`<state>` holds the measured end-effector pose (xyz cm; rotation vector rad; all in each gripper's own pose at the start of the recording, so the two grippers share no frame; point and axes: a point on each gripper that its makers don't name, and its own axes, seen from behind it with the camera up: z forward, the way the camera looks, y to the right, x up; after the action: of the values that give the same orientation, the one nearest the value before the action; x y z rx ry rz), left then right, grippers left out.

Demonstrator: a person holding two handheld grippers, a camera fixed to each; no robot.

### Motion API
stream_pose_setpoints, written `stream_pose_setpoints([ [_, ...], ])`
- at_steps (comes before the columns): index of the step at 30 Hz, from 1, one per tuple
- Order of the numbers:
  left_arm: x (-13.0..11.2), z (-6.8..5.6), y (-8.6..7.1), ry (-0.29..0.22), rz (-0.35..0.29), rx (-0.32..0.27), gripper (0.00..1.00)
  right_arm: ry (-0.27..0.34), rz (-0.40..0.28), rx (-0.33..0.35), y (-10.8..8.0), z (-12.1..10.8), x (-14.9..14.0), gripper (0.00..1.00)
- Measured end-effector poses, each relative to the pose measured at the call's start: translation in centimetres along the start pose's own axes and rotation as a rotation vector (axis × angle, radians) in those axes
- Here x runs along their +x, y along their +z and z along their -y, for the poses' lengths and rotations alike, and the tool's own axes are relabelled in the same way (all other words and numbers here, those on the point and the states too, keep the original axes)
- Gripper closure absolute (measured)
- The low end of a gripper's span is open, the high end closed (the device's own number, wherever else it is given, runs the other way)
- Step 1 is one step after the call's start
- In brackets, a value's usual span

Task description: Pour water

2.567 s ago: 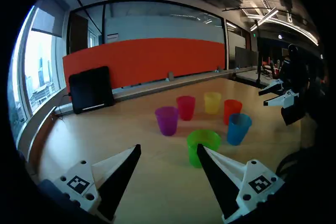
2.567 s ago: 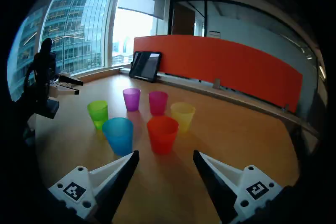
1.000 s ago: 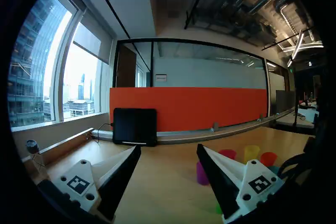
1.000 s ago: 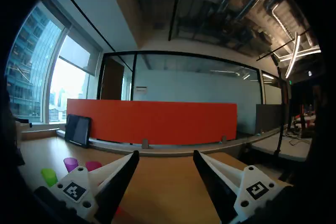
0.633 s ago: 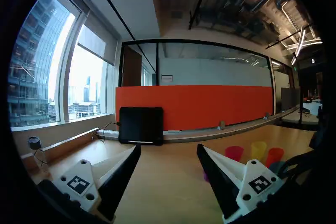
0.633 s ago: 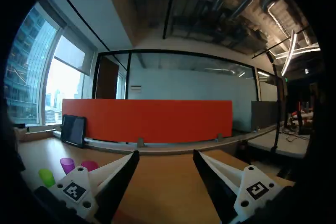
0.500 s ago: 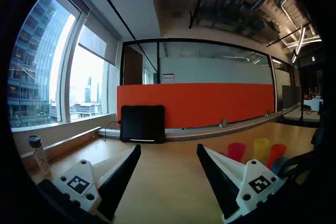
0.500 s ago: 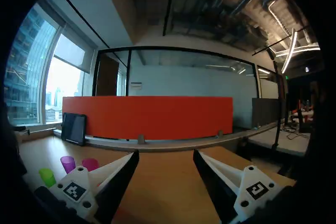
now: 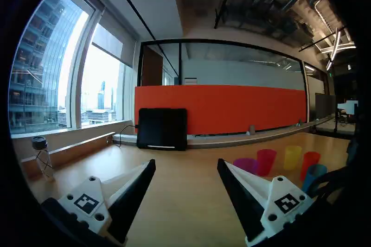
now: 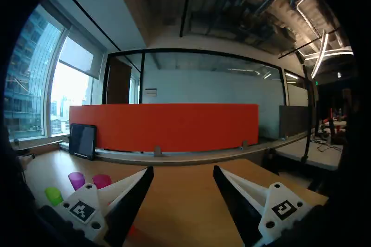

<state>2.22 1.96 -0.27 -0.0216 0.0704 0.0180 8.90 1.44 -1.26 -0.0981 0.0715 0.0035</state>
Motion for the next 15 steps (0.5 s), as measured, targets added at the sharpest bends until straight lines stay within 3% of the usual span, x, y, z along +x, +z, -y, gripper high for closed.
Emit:
stream_pose_setpoints([
  [15, -1.5, 0.1, -0.4, -0.011, 0.023, -0.008, 0.01, -0.002, -0.009, 0.007, -0.1, 0.5, 1.2, 0.01],
])
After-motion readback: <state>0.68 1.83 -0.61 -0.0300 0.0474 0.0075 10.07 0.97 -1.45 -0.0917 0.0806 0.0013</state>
